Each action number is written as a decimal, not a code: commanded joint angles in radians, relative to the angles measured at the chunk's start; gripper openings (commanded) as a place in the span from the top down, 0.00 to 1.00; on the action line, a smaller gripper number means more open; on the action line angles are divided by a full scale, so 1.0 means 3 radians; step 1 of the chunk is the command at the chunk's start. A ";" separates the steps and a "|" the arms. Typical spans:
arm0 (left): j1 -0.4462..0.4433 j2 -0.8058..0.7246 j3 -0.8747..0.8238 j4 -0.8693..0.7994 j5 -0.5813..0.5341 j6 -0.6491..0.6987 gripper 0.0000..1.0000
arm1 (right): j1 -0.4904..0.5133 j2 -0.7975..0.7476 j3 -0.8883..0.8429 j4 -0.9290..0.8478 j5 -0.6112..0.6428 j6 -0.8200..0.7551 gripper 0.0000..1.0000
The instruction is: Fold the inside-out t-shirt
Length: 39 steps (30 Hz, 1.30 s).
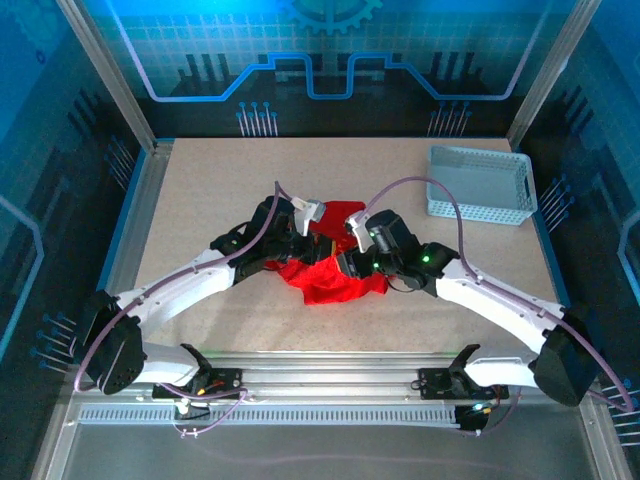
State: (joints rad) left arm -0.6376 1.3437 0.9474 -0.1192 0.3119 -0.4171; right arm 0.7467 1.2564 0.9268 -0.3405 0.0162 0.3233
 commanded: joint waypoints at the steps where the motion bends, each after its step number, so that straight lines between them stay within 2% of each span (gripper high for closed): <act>1: 0.0011 -0.0066 0.0089 0.0040 0.0070 -0.0003 1.00 | -0.0008 0.0119 0.0135 0.0047 0.0080 0.0068 0.61; 9: 0.0029 -0.0087 0.0094 0.0029 0.0059 0.0014 1.00 | -0.0009 0.0202 0.0162 -0.0046 0.0325 0.0004 0.73; 17: 0.0135 -0.0053 0.0103 0.0056 0.0052 -0.0040 1.00 | 0.0021 0.0033 0.0100 -0.0026 0.0321 -0.0082 1.00; 22: 0.0333 0.0152 0.0249 -0.0078 -0.0045 -0.0168 0.97 | 0.0079 -0.0368 -0.0103 0.0124 0.0167 -0.0310 1.00; 25: 0.0417 0.0462 0.0537 -0.0422 -0.0162 -0.0161 0.97 | 0.0080 -0.0700 -0.0295 0.0253 0.0002 -0.0419 1.00; 26: 0.0427 0.0582 0.0651 -0.0563 -0.0230 -0.0132 0.94 | 0.0076 -0.0792 -0.0334 0.0277 -0.0005 -0.0423 1.00; 29: 0.0424 0.0865 0.0908 -0.0904 -0.0415 -0.0087 0.78 | 0.0027 -0.0887 -0.0381 0.0304 -0.0052 -0.0379 1.00; 33: 0.0417 0.0997 0.1058 -0.1292 -0.0758 -0.0019 0.60 | 0.0021 -0.0913 -0.0501 0.0441 -0.0020 -0.0270 1.00; 36: 0.0366 0.0674 0.0779 -0.1163 -0.0875 0.0071 0.39 | 0.0020 -0.0883 -0.0582 0.0536 -0.0022 -0.0219 1.00; 39: 0.0257 0.0217 0.0470 -0.0958 -0.0800 0.0082 0.28 | 0.0044 -0.0822 -0.0645 0.0545 -0.0047 -0.0214 1.00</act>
State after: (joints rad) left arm -0.5282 1.5467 1.1404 -0.4141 0.0959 -0.4129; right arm 0.7582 1.0008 0.7498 -0.2291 0.0174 0.2462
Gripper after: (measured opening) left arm 0.709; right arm 0.063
